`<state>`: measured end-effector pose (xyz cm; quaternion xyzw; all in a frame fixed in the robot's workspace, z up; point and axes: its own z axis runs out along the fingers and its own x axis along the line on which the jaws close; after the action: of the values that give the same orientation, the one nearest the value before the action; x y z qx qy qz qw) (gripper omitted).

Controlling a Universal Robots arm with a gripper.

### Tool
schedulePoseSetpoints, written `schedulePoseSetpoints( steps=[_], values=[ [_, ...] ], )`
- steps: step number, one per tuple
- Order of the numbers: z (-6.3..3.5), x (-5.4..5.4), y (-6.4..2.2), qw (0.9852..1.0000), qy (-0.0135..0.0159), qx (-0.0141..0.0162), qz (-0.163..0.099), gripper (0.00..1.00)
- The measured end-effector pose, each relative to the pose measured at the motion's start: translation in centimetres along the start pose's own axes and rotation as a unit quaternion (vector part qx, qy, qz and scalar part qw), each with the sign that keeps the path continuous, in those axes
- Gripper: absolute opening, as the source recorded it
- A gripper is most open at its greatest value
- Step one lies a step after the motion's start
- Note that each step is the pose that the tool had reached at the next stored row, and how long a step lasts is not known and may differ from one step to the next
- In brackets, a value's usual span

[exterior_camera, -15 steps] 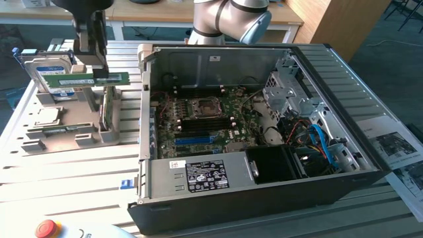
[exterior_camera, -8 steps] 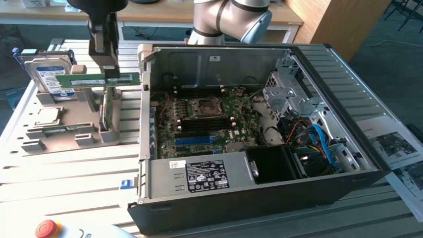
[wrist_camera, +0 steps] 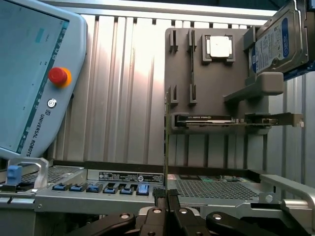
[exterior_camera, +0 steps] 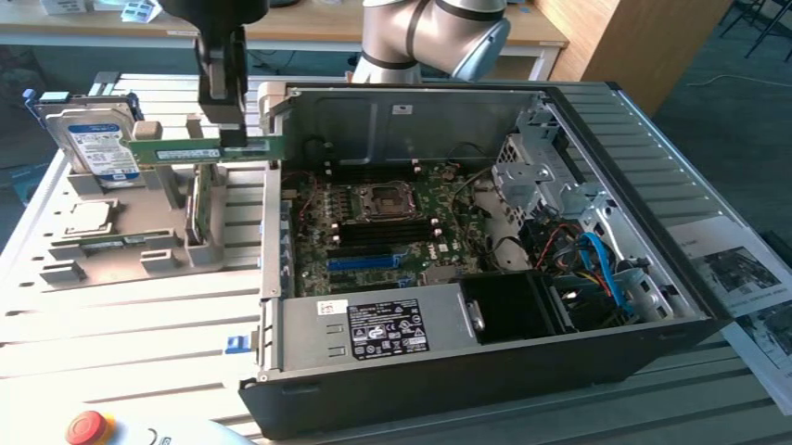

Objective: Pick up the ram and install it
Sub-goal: 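Pick up the ram and move it above insertion slot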

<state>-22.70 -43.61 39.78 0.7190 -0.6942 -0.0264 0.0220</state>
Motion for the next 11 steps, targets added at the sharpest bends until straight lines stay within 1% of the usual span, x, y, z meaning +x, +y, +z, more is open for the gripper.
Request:
schedulePoseSetpoints(
  steps=[11],
  values=[
    [-0.19, 0.3, -2.74, 1.0000, 0.0000, -0.0002, 0.000, 0.12]
  ],
)
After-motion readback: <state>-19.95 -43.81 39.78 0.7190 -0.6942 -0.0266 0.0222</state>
